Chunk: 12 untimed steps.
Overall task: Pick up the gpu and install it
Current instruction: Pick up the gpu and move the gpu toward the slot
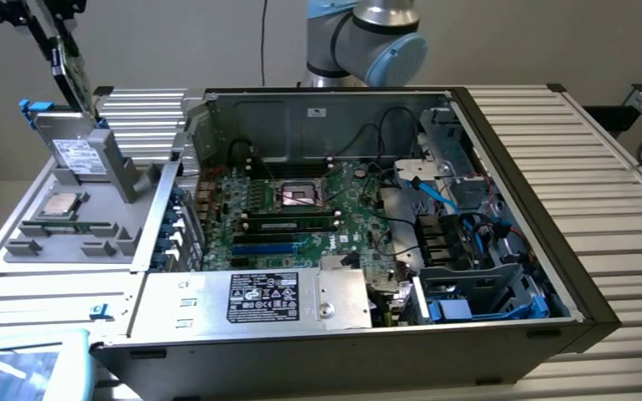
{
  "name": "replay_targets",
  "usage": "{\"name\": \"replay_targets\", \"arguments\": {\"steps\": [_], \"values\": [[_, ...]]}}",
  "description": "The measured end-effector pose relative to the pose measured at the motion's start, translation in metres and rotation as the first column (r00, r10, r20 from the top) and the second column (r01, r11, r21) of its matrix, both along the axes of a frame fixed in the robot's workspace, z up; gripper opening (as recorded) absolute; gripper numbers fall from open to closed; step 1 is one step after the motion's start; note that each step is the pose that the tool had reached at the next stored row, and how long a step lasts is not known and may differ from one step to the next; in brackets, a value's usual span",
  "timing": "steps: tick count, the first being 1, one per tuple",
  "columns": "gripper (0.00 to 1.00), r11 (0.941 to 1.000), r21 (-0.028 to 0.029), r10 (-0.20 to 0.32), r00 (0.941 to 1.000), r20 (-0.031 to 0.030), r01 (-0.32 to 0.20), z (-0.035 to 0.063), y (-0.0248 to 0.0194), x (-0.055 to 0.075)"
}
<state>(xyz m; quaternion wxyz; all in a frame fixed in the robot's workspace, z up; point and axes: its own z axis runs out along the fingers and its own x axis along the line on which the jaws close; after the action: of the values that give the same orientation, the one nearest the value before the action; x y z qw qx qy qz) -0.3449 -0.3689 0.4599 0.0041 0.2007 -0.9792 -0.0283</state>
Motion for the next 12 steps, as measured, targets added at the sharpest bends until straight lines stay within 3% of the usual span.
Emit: {"name": "replay_targets", "arguments": {"steps": [6,12], "values": [[0.27,0.9970,0.0000,0.077,0.9970,-0.0006,-0.077,-0.0001,0.0005,0.0000],[0.27,0.9884,0.0001,0.152,0.9884,-0.0008,-0.152,0.0000,0.0014,0.0000]]}}
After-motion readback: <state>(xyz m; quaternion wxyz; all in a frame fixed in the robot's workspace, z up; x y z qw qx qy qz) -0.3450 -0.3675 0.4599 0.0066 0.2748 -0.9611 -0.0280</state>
